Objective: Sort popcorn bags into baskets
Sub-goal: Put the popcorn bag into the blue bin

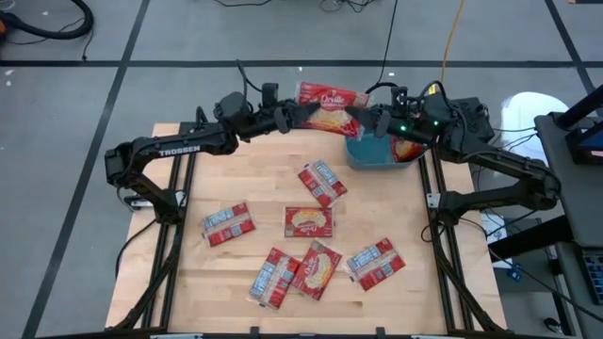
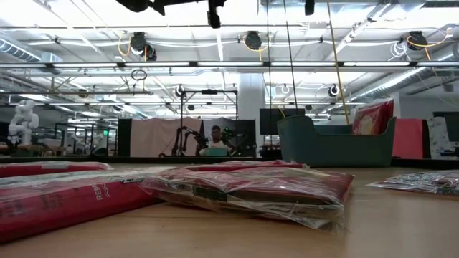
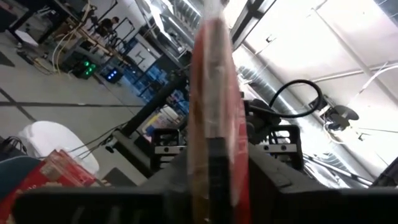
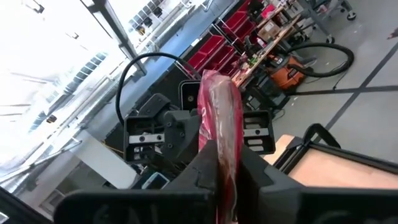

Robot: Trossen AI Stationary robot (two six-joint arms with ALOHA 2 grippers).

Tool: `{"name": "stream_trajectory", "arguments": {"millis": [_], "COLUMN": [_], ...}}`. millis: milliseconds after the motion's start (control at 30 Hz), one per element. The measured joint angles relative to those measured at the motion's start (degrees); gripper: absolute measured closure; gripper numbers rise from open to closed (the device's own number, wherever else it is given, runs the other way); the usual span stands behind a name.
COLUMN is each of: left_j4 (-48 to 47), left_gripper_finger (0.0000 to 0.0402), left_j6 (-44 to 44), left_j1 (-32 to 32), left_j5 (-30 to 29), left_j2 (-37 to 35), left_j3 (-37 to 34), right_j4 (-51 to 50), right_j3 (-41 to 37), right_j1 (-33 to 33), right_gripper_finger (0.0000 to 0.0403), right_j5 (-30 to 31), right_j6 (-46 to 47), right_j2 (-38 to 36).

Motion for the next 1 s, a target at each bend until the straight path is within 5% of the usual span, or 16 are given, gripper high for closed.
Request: {"name": "stream_trajectory", "arguments": {"millis": [467, 700, 1000], "left_j4": [-9.1, -20.7, -26.2], "left_gripper_finger": [0.0117, 0.0108, 0.0135], "left_j6": [4.7, 8.6, 9.2], "left_j1": [2.7, 5.5, 8.4], "left_j5": [1.2, 1.3, 9.1], "left_j2": [-3.6, -5.8, -7.0], "left_j3": [0.0, 0.0, 0.0], "right_j4": [-14.1, -20.8, -36.6], "right_j3": [0.0, 1.7, 18.1], "right_j1": [-1.8, -1.9, -4.3], "right_gripper_finger": [0.0391, 0.0391, 0.0391], "right_j5": [0.3, 0.3, -0.4], "right_j6": [2.0, 3.6, -4.1], "right_j2": [-6.4, -7.2, -1.1]}}
